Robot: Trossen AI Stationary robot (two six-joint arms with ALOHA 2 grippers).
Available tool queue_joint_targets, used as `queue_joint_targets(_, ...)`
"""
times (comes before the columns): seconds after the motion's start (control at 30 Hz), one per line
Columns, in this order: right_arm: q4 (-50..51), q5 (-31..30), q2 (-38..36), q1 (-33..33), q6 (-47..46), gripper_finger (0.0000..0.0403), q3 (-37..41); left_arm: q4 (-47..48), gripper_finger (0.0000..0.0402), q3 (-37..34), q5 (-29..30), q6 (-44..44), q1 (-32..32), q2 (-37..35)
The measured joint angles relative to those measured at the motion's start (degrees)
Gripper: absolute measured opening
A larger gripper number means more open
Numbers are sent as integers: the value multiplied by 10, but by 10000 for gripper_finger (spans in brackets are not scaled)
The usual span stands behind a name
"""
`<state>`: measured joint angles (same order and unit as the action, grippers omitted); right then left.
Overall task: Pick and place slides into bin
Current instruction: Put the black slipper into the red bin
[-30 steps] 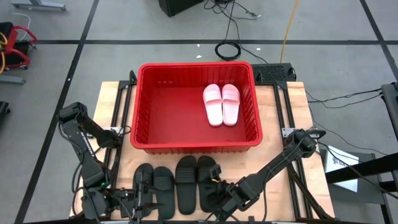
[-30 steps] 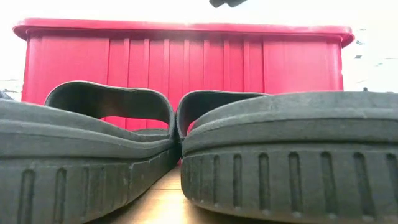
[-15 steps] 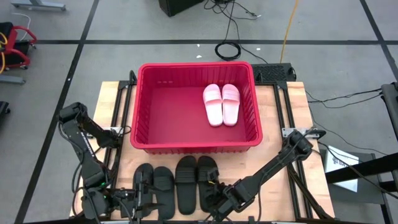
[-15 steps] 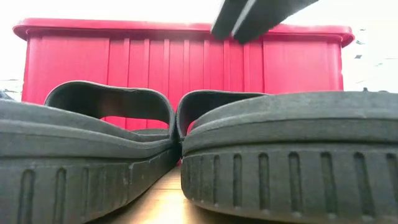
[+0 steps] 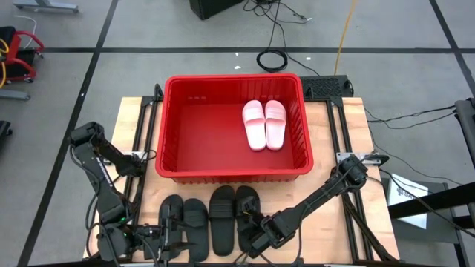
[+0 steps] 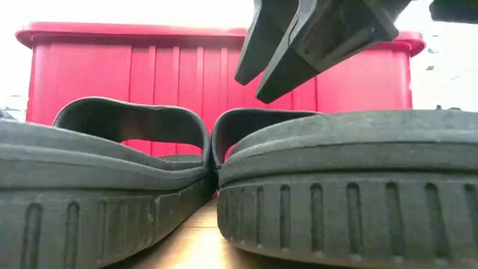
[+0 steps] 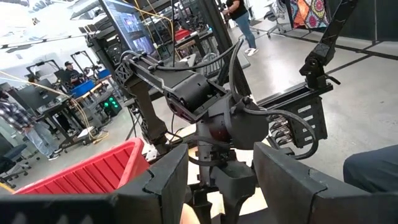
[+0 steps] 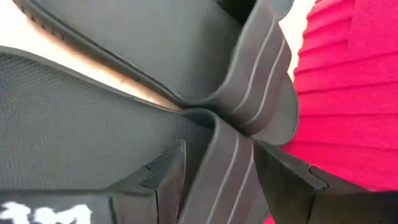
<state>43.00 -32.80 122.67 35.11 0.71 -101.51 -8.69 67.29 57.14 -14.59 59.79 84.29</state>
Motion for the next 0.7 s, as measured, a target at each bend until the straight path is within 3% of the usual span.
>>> queue_joint_targets(0.7, -53, -33, 0, -26, 17, 180, 80, 0, 189, 0, 0, 0, 0, 0)
